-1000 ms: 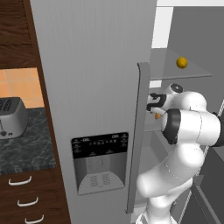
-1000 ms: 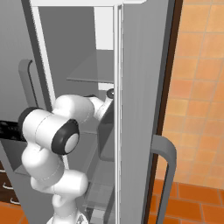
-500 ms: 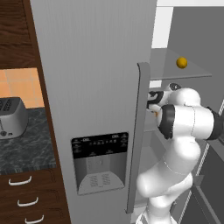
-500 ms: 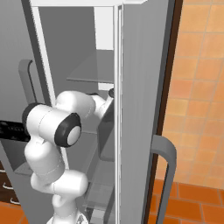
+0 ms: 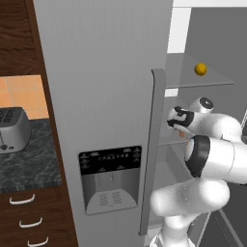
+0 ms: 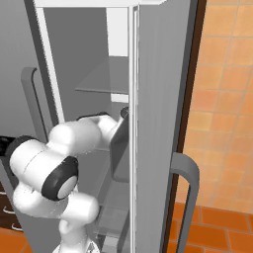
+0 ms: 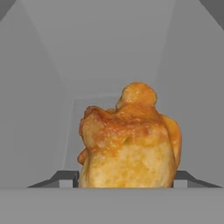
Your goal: Place one lemon and one chicken drumstick in each tupperware on the nearby counter, to pack two identical lunches.
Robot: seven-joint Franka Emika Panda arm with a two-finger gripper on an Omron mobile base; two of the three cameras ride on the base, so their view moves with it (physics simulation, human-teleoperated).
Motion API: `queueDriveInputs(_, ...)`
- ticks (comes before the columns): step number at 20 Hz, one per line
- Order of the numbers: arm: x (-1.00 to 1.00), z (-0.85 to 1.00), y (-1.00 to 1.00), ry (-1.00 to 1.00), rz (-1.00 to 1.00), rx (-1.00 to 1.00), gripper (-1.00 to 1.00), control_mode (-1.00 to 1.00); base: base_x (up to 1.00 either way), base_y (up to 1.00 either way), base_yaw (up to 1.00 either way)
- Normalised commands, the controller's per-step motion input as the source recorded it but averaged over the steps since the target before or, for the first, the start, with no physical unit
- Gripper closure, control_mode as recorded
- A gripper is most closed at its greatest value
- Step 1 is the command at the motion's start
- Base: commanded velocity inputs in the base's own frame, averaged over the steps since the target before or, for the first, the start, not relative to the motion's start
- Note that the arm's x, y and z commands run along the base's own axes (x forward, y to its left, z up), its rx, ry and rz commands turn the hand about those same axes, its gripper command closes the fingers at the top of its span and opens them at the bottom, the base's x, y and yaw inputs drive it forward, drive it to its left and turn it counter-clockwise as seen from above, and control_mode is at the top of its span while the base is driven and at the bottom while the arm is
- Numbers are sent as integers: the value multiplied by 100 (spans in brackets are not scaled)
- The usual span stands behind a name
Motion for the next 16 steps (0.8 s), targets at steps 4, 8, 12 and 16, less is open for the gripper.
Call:
queueDriveInputs(4,-100,76,0,-8,0,0,100,-100,0,0,0)
queueDriveInputs(8,-100,100,0,-5,0,-1,100,-100,0,0,0)
queueDriveInputs(12,-100,100,2,0,0,-4,100,-100,0,0,0)
queueDriveInputs(16,-98,100,19,0,0,-8,100,-100,0,0,0)
